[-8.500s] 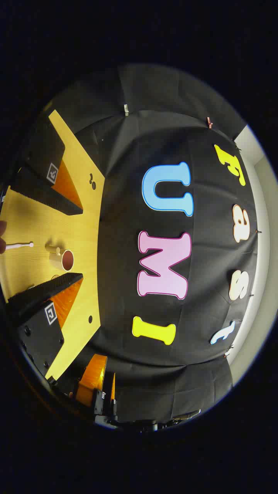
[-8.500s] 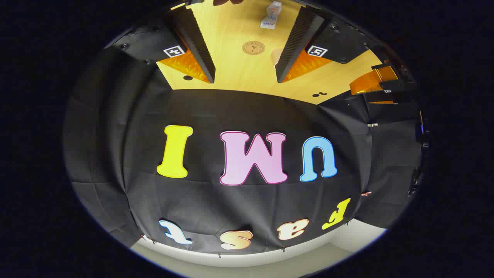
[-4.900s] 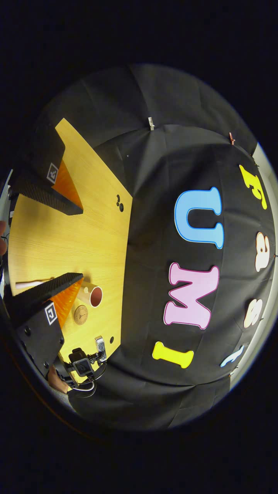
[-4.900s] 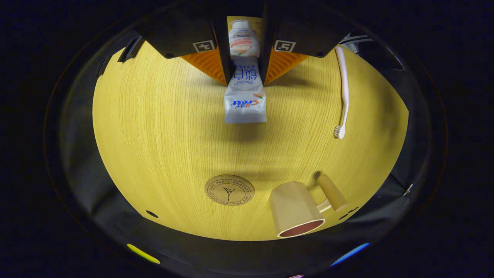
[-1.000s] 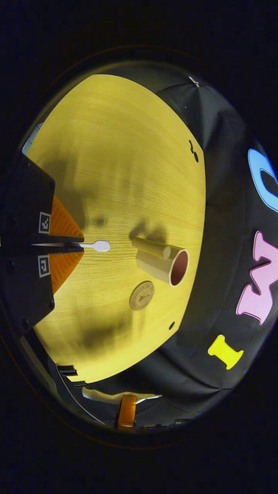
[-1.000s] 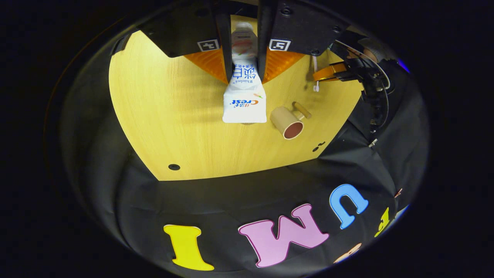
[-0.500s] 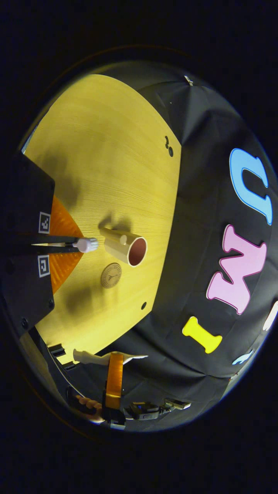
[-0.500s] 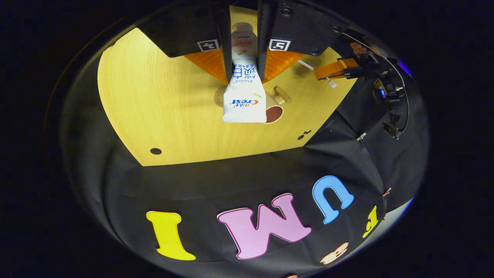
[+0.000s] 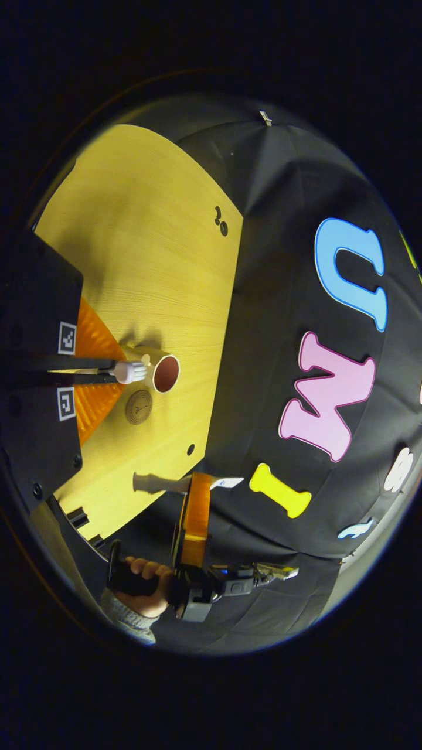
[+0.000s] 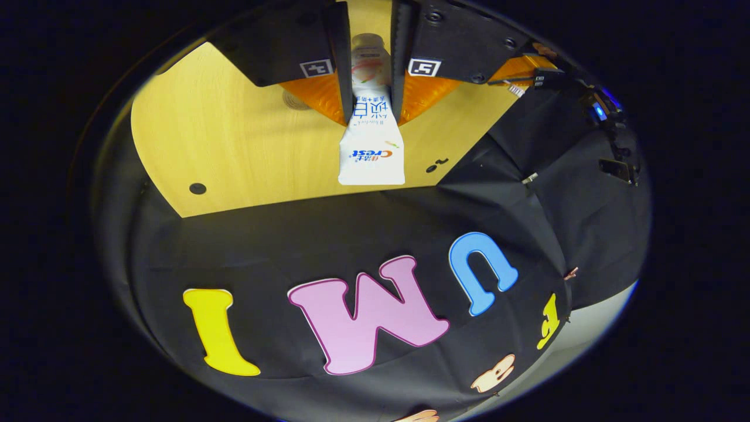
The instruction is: Put the toothbrush and toothpaste on the desktop into the cup, then pick up the cup and place it on the coaster on the desktop.
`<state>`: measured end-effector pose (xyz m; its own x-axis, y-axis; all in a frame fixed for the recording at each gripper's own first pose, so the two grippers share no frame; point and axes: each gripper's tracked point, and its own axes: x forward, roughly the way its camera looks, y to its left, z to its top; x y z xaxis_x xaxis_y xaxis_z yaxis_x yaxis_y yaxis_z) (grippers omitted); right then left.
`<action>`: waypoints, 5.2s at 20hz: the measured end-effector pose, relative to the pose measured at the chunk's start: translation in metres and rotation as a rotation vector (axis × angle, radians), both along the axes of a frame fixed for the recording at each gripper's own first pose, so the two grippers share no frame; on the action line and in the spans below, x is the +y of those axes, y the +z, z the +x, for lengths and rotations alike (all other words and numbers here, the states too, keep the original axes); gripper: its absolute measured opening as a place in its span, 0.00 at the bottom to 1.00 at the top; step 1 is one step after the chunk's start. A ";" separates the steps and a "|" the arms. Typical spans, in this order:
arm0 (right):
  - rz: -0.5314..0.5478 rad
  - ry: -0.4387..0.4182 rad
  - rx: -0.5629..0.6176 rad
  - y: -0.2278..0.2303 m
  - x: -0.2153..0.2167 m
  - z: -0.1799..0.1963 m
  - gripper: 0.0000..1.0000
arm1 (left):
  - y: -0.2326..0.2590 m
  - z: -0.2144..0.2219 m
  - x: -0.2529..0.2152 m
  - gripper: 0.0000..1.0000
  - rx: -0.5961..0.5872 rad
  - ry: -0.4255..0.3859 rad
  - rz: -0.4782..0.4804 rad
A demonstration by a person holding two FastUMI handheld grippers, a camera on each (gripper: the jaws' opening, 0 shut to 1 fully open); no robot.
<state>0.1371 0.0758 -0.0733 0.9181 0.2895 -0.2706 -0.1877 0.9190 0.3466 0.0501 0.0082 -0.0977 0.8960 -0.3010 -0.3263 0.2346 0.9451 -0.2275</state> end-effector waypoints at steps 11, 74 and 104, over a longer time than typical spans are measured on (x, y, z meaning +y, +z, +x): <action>0.102 -0.011 -0.103 -0.008 0.036 0.106 0.31 | 0.022 -0.032 0.023 0.06 -0.017 0.075 -0.001; -0.014 -0.176 0.207 -0.100 -0.144 -0.102 0.57 | 0.033 0.162 -0.035 0.05 -0.153 0.147 0.052; 0.025 -0.233 0.241 -0.104 -0.174 -0.130 0.58 | -0.069 0.112 -0.030 0.57 0.223 -0.094 0.203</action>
<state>0.0068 -0.0983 -0.1769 0.8707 0.0887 -0.4837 0.1169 0.9181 0.3788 0.1618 -0.0217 -0.1662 0.7668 -0.2878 -0.5738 0.2887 0.9530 -0.0922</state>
